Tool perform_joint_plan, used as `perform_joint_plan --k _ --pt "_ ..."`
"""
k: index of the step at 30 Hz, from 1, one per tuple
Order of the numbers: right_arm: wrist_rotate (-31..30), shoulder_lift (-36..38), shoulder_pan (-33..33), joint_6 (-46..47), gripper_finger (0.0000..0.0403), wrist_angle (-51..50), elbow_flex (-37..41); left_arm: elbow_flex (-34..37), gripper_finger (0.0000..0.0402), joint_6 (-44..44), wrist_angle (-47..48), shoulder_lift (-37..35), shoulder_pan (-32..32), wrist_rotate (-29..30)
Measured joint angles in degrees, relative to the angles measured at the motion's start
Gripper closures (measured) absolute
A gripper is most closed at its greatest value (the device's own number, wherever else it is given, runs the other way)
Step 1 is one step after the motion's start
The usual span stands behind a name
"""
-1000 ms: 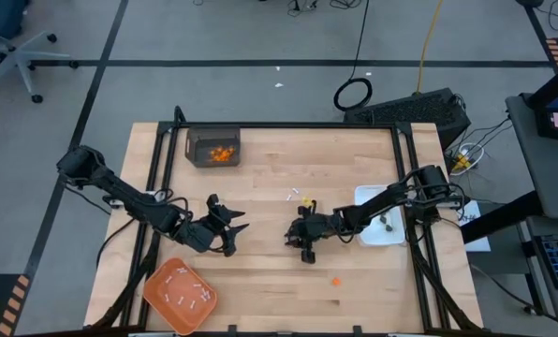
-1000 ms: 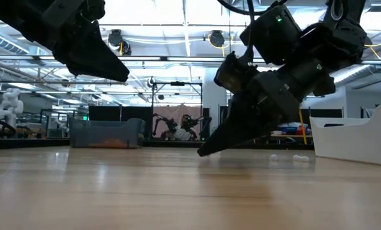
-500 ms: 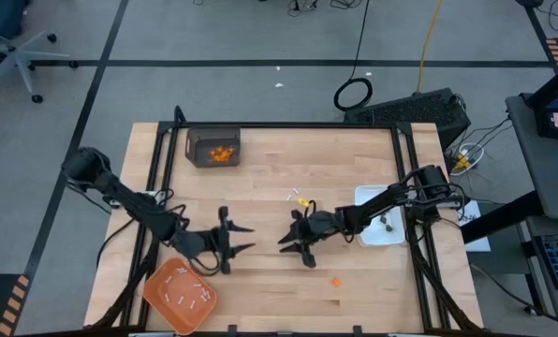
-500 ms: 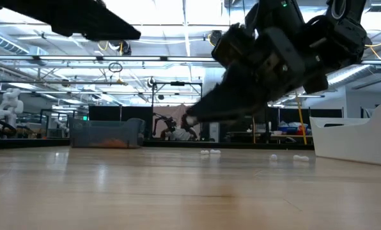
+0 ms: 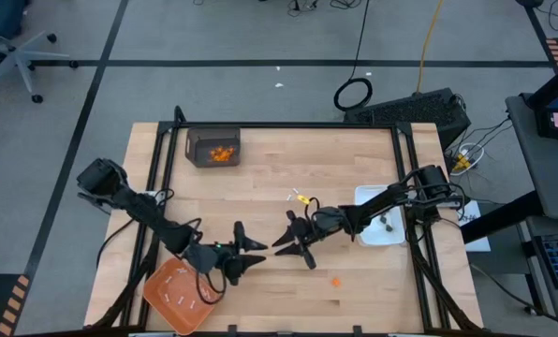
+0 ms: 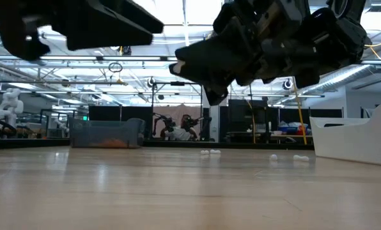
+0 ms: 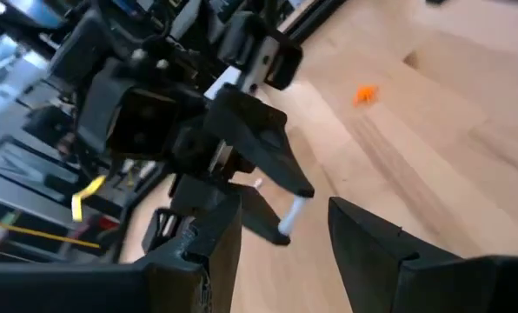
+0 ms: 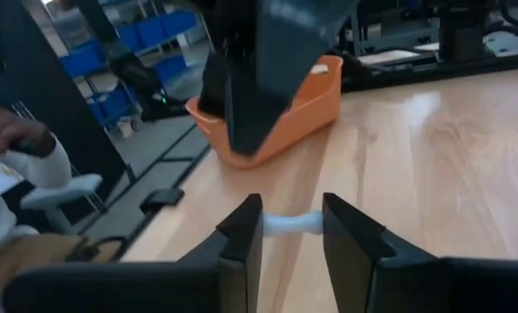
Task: Sort Halloween decoration
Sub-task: Put the white bone toy into the orange bin
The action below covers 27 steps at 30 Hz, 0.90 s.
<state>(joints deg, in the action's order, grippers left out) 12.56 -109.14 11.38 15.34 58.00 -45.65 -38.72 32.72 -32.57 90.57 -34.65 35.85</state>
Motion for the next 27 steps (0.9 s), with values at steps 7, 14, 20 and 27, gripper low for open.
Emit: perform_joint_plan --k 7,14,20,27 --pt "0.0 0.0 0.0 2.1 0.0324 3.4 0.0 -2.3 0.0233 2.2 0.4 3.8 0.0 2.4" --pt "-0.2 0.0 0.0 2.2 0.0324 5.4 0.0 -2.3 0.0233 2.3 -2.3 4.7 0.1 8.1" --pt "-0.3 0.0 0.0 3.3 0.0324 7.5 0.0 -2.3 0.0233 6.7 -4.2 4.7 0.1 8.2" --pt "-0.3 0.0 0.0 4.1 0.0324 9.1 0.0 -2.6 0.0233 9.4 -4.5 4.7 0.6 7.6"
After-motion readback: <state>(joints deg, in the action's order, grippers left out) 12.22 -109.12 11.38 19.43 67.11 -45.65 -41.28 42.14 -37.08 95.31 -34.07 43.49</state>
